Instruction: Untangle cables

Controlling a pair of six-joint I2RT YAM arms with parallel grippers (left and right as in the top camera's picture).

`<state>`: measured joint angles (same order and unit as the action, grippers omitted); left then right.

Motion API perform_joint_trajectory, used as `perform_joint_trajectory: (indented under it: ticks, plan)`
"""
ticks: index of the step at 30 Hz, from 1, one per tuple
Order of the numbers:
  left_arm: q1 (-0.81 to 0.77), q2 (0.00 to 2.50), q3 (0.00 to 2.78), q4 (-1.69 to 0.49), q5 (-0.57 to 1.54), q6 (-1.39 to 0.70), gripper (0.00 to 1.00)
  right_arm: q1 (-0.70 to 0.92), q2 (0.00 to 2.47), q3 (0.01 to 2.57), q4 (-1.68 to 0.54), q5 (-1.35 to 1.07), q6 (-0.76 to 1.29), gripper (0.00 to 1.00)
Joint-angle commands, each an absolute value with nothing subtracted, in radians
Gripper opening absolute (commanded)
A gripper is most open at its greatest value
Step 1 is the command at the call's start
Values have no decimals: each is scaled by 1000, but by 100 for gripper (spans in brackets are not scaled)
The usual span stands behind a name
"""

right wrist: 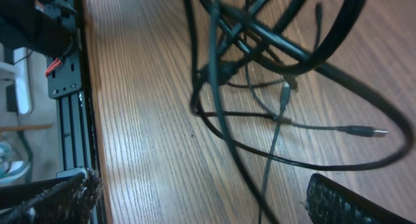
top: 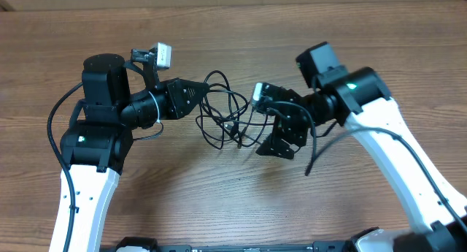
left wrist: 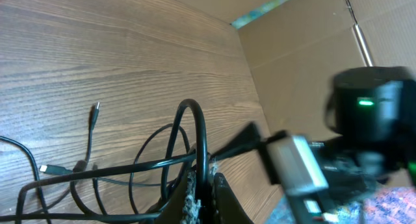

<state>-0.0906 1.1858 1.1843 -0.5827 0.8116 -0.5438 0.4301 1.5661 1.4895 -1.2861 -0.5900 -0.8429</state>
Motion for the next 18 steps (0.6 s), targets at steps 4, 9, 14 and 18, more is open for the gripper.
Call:
perform_joint_trajectory:
  ticks: [4,9,14,18]
  plan:
    - [-85,1184,1194,-575,839,-565,4,493,1628,1498,-1305,-599,-831,100]
    - [-85,1184,1194,-574,839,-565,4,500,1629,1498,-1292,-682,-839,75]
    - [-85,1184,1194,-574,845,-566,4,500,1631,1498,-1243,-662,-839,8]
    - [-85,1184,1194,-575,858,-565,4,500,1631,1498,-1250,-656,-838,4]
